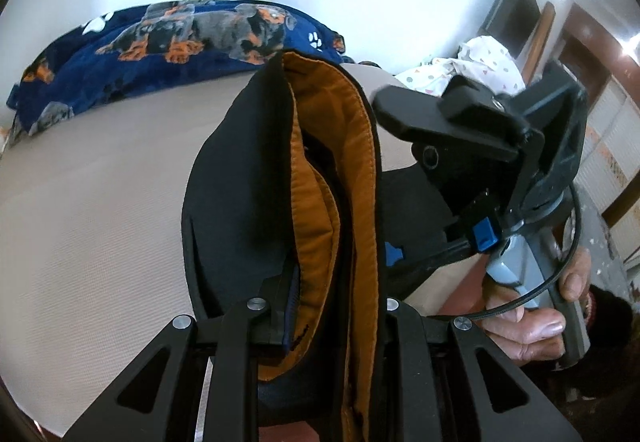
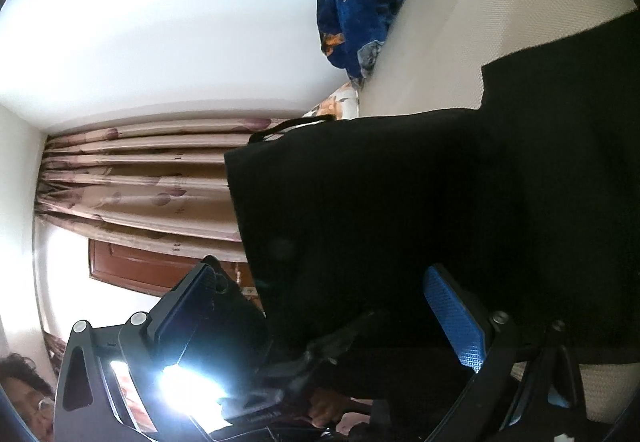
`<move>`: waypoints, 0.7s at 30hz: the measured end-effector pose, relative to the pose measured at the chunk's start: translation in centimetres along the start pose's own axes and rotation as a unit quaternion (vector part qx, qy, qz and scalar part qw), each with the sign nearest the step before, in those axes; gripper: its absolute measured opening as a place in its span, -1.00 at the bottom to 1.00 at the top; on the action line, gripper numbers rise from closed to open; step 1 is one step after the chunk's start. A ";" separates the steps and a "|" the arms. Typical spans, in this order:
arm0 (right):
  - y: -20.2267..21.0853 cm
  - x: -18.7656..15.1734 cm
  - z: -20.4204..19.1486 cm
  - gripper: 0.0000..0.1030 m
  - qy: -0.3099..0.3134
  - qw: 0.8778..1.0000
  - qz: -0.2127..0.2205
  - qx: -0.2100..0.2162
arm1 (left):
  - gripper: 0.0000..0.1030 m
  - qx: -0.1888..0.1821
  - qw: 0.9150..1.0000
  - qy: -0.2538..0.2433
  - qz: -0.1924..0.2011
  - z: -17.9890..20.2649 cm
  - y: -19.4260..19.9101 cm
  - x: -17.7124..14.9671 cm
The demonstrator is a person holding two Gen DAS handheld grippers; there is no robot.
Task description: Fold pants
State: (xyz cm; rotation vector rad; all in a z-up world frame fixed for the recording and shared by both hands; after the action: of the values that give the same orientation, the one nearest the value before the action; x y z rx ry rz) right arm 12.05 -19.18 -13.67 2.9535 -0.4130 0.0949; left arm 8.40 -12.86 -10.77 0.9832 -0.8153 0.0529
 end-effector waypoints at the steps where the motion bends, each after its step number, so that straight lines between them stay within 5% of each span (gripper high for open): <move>1: 0.2 0.1 0.0 1.00 0.004 1.000 0.003 -0.003 | -0.58 0.001 1.000 -0.004 -0.002 0.3 -0.3 0.1; 10: 2.1 1.3 1.8 0.96 -0.018 0.998 0.007 -0.059 | -0.54 0.024 0.997 -0.065 -0.022 3.9 -3.2 0.1; 12: 2.3 1.4 2.8 0.74 -0.026 0.996 0.001 -0.088 | -0.50 0.041 0.995 -0.083 -0.022 4.4 -3.8 0.0; 14: 2.6 1.3 3.7 0.06 -0.023 0.993 -0.006 -0.120 | -0.48 0.056 0.994 -0.097 -0.016 4.8 -4.0 0.1; 21: 3.3 1.5 4.5 -0.31 0.002 0.992 -0.018 -0.121 | -0.13 0.076 0.990 -0.112 -0.026 5.2 -3.9 0.4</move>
State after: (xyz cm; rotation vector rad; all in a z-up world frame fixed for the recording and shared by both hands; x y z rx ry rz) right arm 12.72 -23.46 -17.50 2.7201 -0.3428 0.0436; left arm 7.10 -19.19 -11.81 1.1680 -1.0029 -0.0420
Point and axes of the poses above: each gripper's, at about its wrist camera, not at the fingertips, and y roughly against the way its jaws point, z to its right, x to its top, the point moved 9 cm from there along -y, roughly the way its jaws point, and after that the axes turned 1 degree about z, right-handed, at the moved point
